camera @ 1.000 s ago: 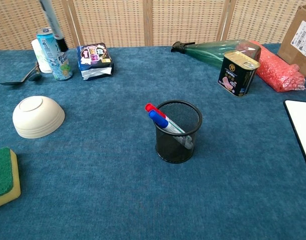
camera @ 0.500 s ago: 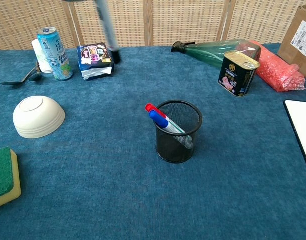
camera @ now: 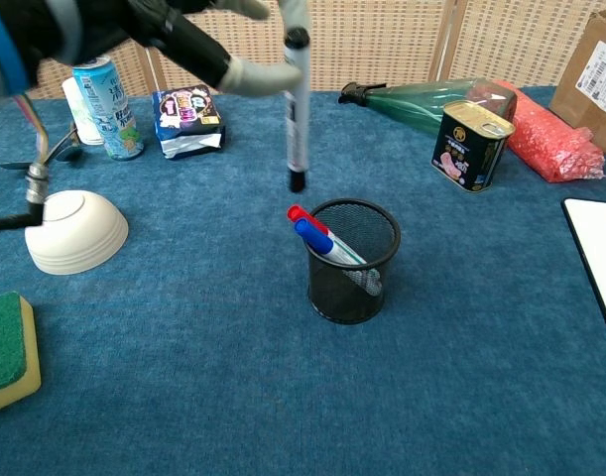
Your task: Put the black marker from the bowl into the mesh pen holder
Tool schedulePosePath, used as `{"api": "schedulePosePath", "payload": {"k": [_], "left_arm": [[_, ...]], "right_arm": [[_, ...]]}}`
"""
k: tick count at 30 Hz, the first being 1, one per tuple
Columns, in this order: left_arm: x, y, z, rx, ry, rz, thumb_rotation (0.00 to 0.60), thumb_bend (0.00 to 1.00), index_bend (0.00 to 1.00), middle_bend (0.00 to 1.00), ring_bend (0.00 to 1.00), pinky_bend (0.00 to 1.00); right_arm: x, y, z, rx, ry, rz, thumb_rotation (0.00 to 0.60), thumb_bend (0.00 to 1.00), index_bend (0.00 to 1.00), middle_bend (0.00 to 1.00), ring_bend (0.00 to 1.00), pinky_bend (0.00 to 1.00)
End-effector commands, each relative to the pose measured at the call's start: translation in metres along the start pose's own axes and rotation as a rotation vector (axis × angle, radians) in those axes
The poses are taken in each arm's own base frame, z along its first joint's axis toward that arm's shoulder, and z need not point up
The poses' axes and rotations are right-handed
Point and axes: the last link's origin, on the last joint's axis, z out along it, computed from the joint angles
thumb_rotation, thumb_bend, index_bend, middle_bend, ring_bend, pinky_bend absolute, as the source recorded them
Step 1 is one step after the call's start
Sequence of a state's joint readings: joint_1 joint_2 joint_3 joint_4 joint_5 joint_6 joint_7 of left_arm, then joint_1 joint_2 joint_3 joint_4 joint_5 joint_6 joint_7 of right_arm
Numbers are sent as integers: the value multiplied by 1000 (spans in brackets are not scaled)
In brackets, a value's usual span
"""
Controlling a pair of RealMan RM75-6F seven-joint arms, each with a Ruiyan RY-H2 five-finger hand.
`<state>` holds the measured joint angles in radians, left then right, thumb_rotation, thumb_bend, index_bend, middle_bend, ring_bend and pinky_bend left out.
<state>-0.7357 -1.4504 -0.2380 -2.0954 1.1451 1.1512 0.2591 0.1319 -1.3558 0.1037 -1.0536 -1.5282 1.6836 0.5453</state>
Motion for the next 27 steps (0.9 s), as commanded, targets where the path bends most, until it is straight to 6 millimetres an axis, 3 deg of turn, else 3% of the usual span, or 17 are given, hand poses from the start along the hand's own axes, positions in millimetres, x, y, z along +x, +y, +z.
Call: {"api": "schedulePosePath", "payload": {"k": [1, 17, 27], "left_arm": [[-11, 2, 7, -5, -27, -5, 600, 385, 535, 0, 0, 102], [-43, 3, 26, 3, -83, 19, 600, 383, 500, 0, 0, 86], [-45, -7, 25, 26, -116, 29, 600, 354, 190, 0, 0, 23]], "right_arm": [[1, 0, 0, -1, 3, 7, 600, 0, 0, 7, 0, 342], [4, 5, 1, -17, 12, 26, 600, 0, 0, 7, 0, 342], [4, 5, 1, -17, 12, 30, 600, 0, 0, 7, 0, 342]]}}
